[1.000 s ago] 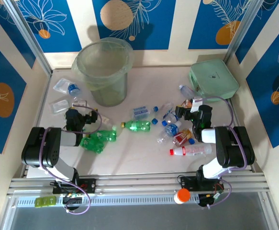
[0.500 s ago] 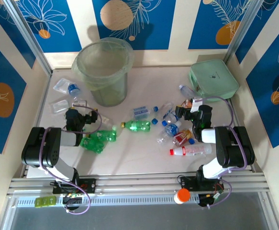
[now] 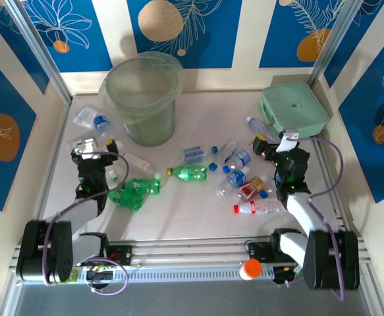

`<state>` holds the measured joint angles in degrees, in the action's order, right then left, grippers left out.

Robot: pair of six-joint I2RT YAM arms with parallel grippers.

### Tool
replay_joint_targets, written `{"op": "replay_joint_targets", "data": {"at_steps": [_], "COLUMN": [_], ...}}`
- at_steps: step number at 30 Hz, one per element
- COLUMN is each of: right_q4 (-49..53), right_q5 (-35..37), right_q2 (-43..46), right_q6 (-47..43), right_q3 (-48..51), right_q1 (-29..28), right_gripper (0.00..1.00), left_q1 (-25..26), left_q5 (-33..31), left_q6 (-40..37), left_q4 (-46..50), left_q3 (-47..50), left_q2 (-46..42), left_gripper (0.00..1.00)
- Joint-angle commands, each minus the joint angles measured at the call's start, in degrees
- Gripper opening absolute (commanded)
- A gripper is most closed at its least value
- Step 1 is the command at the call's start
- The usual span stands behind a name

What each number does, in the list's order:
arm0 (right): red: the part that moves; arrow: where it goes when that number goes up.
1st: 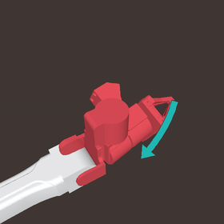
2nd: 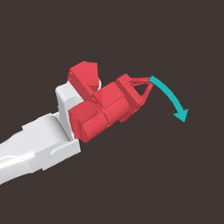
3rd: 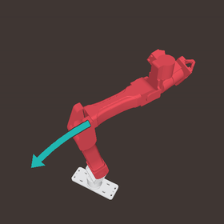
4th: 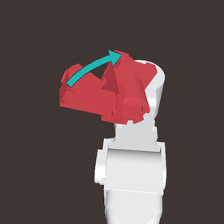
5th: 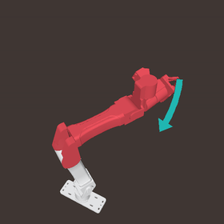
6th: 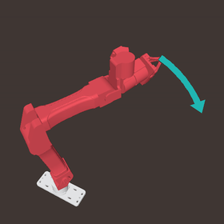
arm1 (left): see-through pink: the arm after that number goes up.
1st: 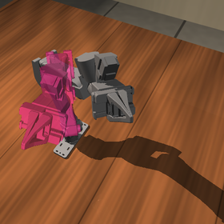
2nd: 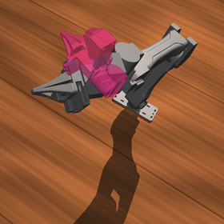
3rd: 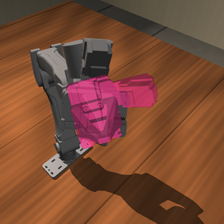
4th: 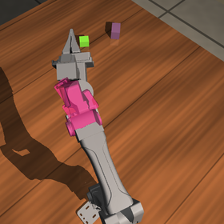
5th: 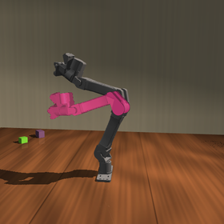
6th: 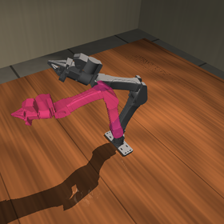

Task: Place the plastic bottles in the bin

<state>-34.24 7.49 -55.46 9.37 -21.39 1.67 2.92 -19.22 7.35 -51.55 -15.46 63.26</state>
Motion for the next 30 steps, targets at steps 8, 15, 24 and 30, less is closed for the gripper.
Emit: {"op": "replay_joint_targets", "data": {"at_steps": [8, 15, 24, 30], "right_q4": [18.7, 51.1, 85.3, 96.4], "right_q5": [-6.0, -8.1, 4.9, 9.3], "right_q2": [23.8, 18.5, 17.3, 18.1], "right_q6": [3.7, -5.4, 16.8, 33.8], "right_q3": [-14.1, -42.4, -58.7, -55.5], "right_q1": [-18.0, -43.6, -50.2, -49.9], "right_gripper": [0.99, 0.99, 0.99, 0.86], "left_q1": [14.9, 21.6, 23.4, 23.4], "left_q5": [-2.4, 18.7, 17.6, 9.0], "left_q6": [5.8, 26.0, 39.4, 57.9], "left_q4": [14.3, 60.8, 104.0, 112.0], "left_q3": [-8.2, -36.0, -54.5, -44.8], "left_q2": [-27.1, -30.6, -26.3, -33.8], "left_gripper": [0.99, 0.99, 0.99, 0.99]}}
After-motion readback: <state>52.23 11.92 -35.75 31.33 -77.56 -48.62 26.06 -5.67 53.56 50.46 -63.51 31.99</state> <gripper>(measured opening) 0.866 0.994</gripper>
